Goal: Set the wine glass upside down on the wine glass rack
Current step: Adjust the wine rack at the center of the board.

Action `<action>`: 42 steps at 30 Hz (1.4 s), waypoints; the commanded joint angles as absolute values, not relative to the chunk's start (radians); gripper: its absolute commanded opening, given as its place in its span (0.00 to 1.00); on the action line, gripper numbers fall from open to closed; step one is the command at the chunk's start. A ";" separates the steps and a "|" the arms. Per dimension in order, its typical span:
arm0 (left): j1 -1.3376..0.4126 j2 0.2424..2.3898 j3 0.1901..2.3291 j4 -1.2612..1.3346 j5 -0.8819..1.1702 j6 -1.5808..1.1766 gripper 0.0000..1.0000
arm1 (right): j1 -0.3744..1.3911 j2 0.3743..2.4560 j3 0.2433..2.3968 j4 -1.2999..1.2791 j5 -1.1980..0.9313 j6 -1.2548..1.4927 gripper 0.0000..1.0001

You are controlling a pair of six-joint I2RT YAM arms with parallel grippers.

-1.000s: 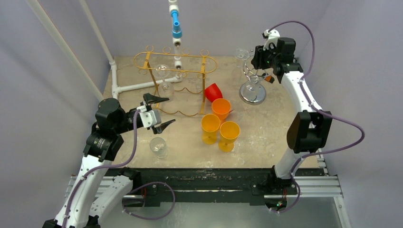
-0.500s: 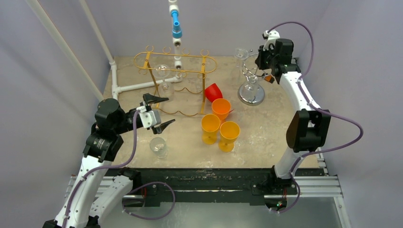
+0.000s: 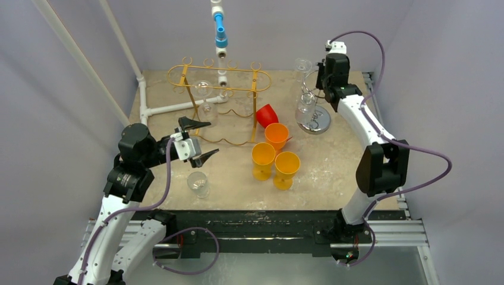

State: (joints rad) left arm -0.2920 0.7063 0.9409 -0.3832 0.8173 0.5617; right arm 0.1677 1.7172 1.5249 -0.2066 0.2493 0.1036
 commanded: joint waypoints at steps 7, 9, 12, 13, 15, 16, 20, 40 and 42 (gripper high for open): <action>-0.288 0.684 0.959 -0.377 0.813 0.572 0.77 | 0.235 1.677 1.557 -0.056 0.664 0.261 0.00; -0.288 0.683 0.957 -0.377 0.814 0.572 0.77 | 0.243 1.680 1.559 -0.043 0.711 0.275 0.00; -0.288 0.684 0.956 -0.375 0.817 0.572 0.77 | 0.251 1.684 1.565 -0.030 0.781 0.301 0.00; -0.288 0.684 0.955 -0.374 0.819 0.572 0.77 | 0.254 1.684 1.563 -0.024 0.805 0.311 0.00; -0.289 0.684 0.952 -0.371 0.822 0.572 0.77 | 0.255 1.676 1.547 -0.006 0.851 0.333 0.00; -0.288 0.685 0.952 -0.370 0.824 0.571 0.77 | 0.255 1.671 1.533 0.030 0.863 0.338 0.00; -0.288 0.685 0.947 -0.367 0.824 0.572 0.77 | 0.254 1.688 1.529 0.040 0.848 0.394 0.00; -0.288 0.670 0.941 -0.380 0.818 0.578 0.77 | 0.216 1.563 1.514 -0.159 0.444 0.340 0.62; -0.288 0.667 0.942 -0.384 0.816 0.578 0.77 | 0.189 1.544 1.518 -0.196 0.363 0.305 0.64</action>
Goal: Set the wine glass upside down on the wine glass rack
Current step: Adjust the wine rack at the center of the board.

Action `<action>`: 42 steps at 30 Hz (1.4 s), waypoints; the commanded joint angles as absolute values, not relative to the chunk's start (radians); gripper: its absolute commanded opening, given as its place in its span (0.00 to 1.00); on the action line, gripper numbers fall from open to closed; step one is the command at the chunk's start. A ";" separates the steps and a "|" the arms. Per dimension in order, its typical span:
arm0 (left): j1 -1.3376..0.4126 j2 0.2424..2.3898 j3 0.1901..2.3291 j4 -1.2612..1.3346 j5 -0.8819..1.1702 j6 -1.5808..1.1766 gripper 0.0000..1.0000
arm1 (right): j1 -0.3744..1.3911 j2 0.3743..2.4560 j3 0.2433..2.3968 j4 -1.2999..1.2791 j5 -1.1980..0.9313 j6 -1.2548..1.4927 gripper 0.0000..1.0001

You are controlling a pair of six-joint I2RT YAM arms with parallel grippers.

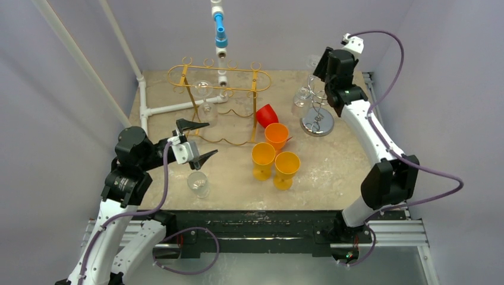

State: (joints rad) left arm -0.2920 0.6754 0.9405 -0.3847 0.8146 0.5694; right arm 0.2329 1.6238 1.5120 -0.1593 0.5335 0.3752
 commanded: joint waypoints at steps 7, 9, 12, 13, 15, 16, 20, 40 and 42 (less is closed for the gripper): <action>-0.288 0.666 0.946 -0.386 0.820 0.575 0.77 | 0.026 1.514 1.544 -0.276 -0.052 0.174 0.57; -0.288 0.671 0.946 -0.382 0.824 0.571 0.77 | 0.008 1.539 1.575 -0.309 -0.138 0.134 0.57; -0.288 0.676 0.954 -0.379 0.827 0.569 0.77 | 0.005 1.575 1.610 -0.356 -0.216 0.073 0.57; -0.288 0.676 0.957 -0.380 0.827 0.569 0.77 | 0.005 1.583 1.615 -0.366 -0.227 0.060 0.57; -0.288 0.678 0.961 -0.384 0.825 0.569 0.77 | 0.003 1.590 1.608 -0.370 -0.233 0.043 0.58; -0.288 0.677 0.962 -0.386 0.824 0.571 0.77 | 0.003 1.591 1.600 -0.367 -0.238 0.034 0.58; -0.288 0.673 0.958 -0.390 0.824 0.574 0.77 | 0.003 1.581 1.556 -0.327 -0.241 0.029 0.58; -0.288 0.686 0.977 -0.385 0.821 0.571 0.77 | 0.004 1.657 1.540 -0.268 -0.155 -0.031 0.00; -0.288 0.686 0.977 -0.384 0.819 0.571 0.77 | 0.004 1.648 1.528 -0.251 -0.138 -0.014 0.00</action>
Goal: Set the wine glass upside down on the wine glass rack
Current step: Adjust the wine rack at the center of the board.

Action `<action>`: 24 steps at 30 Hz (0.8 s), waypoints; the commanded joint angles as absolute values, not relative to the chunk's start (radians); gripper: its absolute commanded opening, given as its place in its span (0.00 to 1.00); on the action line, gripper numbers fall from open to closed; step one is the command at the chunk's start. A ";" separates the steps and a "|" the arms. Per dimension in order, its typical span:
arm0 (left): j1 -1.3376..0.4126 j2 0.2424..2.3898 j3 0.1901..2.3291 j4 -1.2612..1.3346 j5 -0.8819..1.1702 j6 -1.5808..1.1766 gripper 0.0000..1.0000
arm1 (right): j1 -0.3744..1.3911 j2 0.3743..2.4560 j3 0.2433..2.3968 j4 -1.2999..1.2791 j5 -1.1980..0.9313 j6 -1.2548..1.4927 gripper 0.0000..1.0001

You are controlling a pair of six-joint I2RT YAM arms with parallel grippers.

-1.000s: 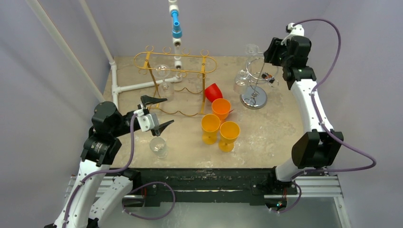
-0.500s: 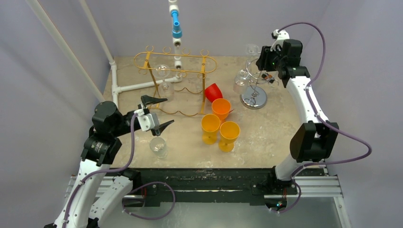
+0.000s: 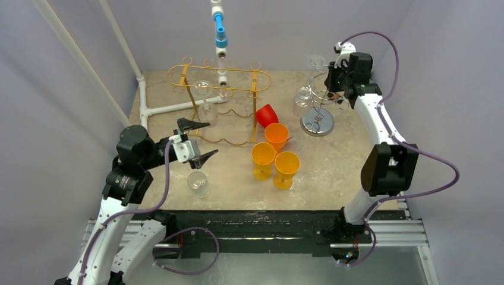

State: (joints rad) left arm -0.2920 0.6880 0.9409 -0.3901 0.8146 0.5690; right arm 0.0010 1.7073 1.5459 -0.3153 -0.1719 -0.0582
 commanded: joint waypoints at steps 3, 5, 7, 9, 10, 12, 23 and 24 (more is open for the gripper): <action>-0.288 0.686 0.977 -0.383 0.820 0.571 0.77 | 0.004 1.627 1.504 -0.207 -0.100 0.042 0.00; -0.288 0.686 0.976 -0.381 0.822 0.567 0.77 | 0.006 1.612 1.491 -0.178 -0.075 0.075 0.00; -0.288 0.686 0.974 -0.377 0.824 0.565 0.77 | 0.016 1.603 1.489 -0.155 -0.014 0.116 0.00; -0.288 0.686 0.972 -0.374 0.825 0.563 0.77 | 0.035 1.603 1.496 -0.146 0.059 0.162 0.00; -0.288 0.685 0.971 -0.373 0.825 0.563 0.77 | 0.043 1.605 1.498 -0.140 0.117 0.197 0.00; -0.288 0.685 0.970 -0.373 0.825 0.561 0.77 | 0.055 1.605 1.494 -0.122 0.184 0.252 0.00; -0.288 0.678 0.962 -0.378 0.824 0.566 0.77 | 0.174 1.669 1.547 -0.065 0.507 0.438 0.00; -0.288 0.678 0.961 -0.376 0.823 0.566 0.77 | 0.180 1.674 1.552 -0.060 0.537 0.465 0.00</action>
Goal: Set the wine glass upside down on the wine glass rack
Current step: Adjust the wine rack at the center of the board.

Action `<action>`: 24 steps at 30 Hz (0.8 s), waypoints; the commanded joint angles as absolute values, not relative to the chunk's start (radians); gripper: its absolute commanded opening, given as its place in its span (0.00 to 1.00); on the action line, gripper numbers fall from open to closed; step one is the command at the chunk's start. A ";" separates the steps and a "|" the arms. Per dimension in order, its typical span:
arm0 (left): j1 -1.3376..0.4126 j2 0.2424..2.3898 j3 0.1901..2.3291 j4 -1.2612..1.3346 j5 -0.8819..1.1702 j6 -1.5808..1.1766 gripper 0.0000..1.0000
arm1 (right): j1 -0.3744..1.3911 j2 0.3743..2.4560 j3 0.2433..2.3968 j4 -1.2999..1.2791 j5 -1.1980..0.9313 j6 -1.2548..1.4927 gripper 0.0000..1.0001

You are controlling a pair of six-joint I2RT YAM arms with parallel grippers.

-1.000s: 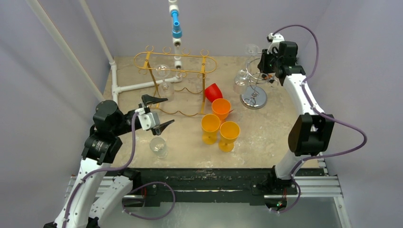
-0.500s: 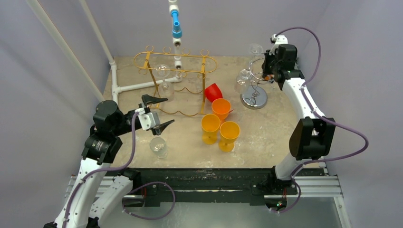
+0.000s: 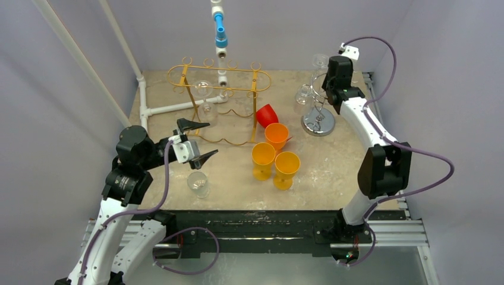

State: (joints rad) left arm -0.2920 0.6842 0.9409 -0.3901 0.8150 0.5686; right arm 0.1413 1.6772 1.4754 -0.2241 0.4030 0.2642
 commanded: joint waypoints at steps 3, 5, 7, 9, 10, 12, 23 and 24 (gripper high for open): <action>-0.288 0.676 0.957 -0.374 0.822 0.566 0.77 | 0.184 1.701 1.585 -0.078 0.589 0.558 0.00; -0.288 0.675 0.954 -0.372 0.822 0.565 0.77 | 0.185 1.738 1.621 -0.093 0.598 0.605 0.00; -0.288 0.674 0.950 -0.372 0.821 0.567 0.77 | 0.192 1.765 1.652 -0.103 0.617 0.643 0.00; -0.288 0.673 0.946 -0.370 0.821 0.569 0.77 | 0.200 1.781 1.665 -0.103 0.630 0.673 0.00; -0.288 0.673 0.945 -0.370 0.821 0.569 0.77 | 0.202 1.785 1.667 -0.103 0.638 0.685 0.00; -0.288 0.674 0.941 -0.370 0.821 0.567 0.77 | 0.203 1.782 1.659 -0.096 0.651 0.699 0.00; -0.288 0.671 0.936 -0.368 0.822 0.560 0.77 | 0.203 1.824 1.710 -0.137 0.568 0.706 0.18; -0.288 0.669 0.936 -0.370 0.822 0.561 0.77 | 0.203 1.827 1.717 -0.143 0.562 0.706 0.25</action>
State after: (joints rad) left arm -0.2920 0.6792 0.9367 -0.3897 0.8150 0.5686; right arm 0.1898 1.8271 1.6360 -0.2584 0.6701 0.5285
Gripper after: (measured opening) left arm 0.769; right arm 0.159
